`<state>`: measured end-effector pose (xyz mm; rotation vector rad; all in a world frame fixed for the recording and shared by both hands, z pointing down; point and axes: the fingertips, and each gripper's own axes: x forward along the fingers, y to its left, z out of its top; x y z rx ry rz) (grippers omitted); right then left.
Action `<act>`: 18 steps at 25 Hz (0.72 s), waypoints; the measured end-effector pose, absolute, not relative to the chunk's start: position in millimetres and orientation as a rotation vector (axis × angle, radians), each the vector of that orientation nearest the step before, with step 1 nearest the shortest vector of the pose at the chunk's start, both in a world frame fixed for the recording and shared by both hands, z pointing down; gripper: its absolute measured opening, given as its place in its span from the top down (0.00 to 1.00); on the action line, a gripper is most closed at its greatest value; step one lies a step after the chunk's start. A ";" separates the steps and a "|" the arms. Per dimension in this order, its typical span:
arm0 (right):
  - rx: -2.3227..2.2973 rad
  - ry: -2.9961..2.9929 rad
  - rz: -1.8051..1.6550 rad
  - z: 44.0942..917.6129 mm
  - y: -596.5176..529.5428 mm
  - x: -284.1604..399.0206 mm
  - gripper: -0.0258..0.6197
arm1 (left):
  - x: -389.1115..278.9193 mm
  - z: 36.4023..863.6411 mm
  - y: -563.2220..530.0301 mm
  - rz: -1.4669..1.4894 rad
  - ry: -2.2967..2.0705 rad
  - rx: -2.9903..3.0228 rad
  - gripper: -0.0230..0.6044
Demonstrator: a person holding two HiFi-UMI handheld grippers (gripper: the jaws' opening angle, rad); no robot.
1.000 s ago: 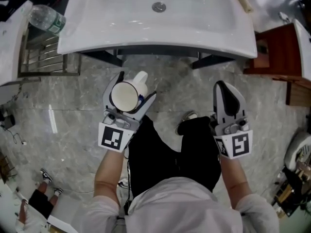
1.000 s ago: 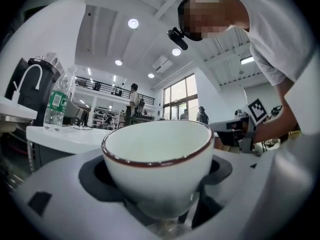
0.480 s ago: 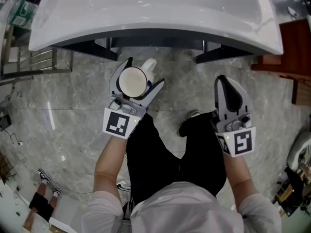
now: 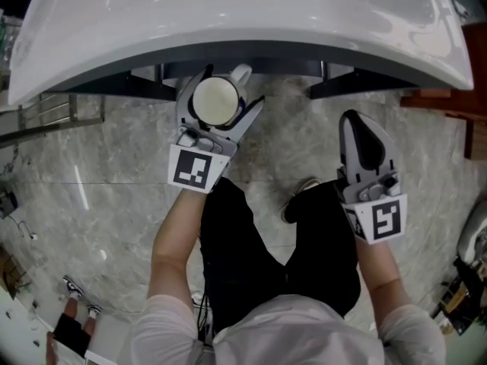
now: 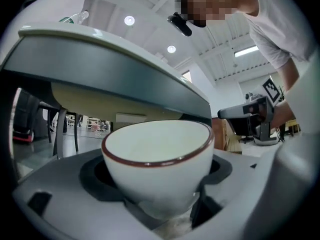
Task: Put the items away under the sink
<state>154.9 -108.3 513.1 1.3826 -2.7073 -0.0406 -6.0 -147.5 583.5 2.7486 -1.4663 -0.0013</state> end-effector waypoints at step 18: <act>1.443 -2.669 -0.032 593.7 -165.4 151.8 0.90 | 7.2 659.8 -256.0 0.229 -1.600 2.746 0.32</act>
